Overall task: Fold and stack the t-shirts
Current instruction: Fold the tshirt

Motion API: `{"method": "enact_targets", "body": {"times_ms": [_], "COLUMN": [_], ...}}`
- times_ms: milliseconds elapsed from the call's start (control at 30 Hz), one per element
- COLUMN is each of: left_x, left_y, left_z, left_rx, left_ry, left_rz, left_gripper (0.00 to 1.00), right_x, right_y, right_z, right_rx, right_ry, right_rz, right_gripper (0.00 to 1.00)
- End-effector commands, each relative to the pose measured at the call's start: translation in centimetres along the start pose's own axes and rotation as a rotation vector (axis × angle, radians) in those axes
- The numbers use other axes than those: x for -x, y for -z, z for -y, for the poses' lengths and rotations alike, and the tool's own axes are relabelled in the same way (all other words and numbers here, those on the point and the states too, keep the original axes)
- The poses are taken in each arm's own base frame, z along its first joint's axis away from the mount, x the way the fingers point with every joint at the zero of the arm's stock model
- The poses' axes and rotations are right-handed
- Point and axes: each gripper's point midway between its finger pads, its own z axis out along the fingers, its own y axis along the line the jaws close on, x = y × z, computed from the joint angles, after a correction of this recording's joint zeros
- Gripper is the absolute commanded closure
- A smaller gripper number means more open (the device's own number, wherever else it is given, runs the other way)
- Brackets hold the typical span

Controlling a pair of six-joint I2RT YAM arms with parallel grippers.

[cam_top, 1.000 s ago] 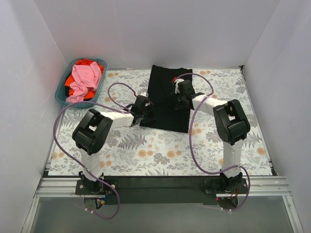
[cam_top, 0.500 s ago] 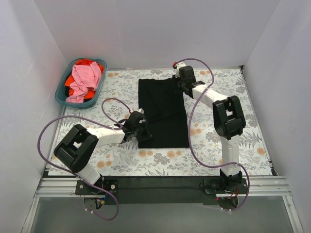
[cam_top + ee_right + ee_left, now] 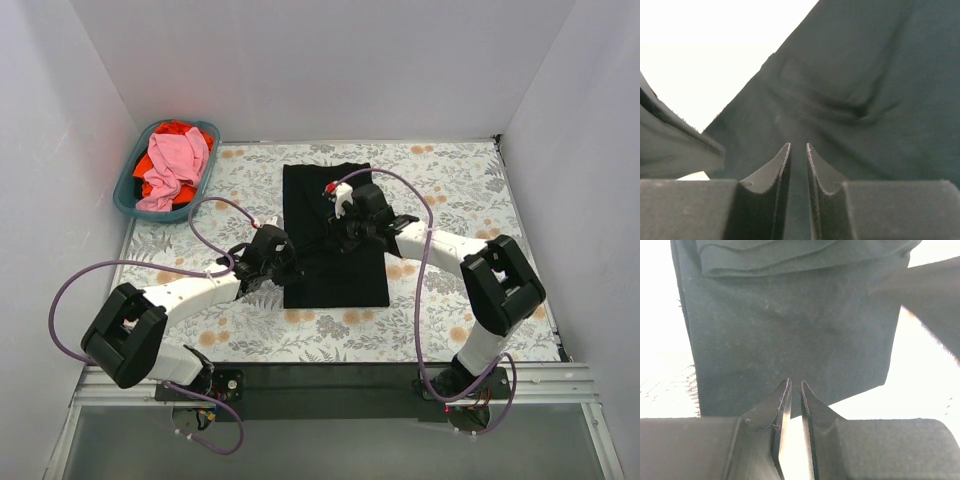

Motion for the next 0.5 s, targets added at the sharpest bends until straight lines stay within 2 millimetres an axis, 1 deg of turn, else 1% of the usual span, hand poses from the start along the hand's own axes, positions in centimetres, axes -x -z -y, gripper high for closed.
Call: {"method": "enact_targets", "body": {"times_ms": [0,33,67,133,167,200,267,367,433,467], "left_x": [-0.3,-1.1,-1.7,-2.2,-2.6,-3.1,-3.6,-5.0,-6.0,-6.2], "left_y": [0.2,0.2,0.1,0.2,0.2,0.3,0.4,0.6,0.7,0.7], "left_z": [-1.4,-1.2,-1.8,-2.3,-2.8,-3.4,-3.9,-4.9,-5.7,-5.9], "left_rx": [0.040,0.024,0.035,0.044,0.055,0.069,0.082,0.103,0.116,0.118], "left_ry": [-0.009,-0.011,-0.007,0.003,0.007,0.011,0.016,0.027,0.038,0.040], "left_rz": [0.010,-0.032,-0.047,-0.061,-0.071,-0.081,-0.097,-0.143,-0.173,-0.180], "left_gripper": [0.88,0.89,0.91,0.93,0.94,0.96,0.98,0.98,0.99,0.99], "right_x": [-1.7,-1.8,-2.5,-3.0,-3.8,-3.7,-4.4,-4.3,-3.2,-3.3], "right_y": [-1.4,-1.8,-2.5,-3.2,-3.9,-4.2,-5.0,-6.1,-6.8,-7.3], "right_z": [-1.7,-2.0,-2.3,-2.8,-2.9,-3.0,-3.0,-2.3,-1.5,-1.0], "right_rx": [0.096,0.108,0.121,0.145,0.152,0.161,0.160,0.135,0.101,0.086], "right_ry": [-0.027,-0.022,-0.020,-0.020,-0.029,-0.025,-0.029,-0.025,0.001,0.004], "right_rz": [-0.013,-0.016,-0.033,-0.050,-0.074,-0.073,-0.091,-0.087,-0.066,-0.068], "right_gripper": [0.76,0.78,0.78,0.79,0.80,0.80,0.80,0.80,0.80,0.80]}}
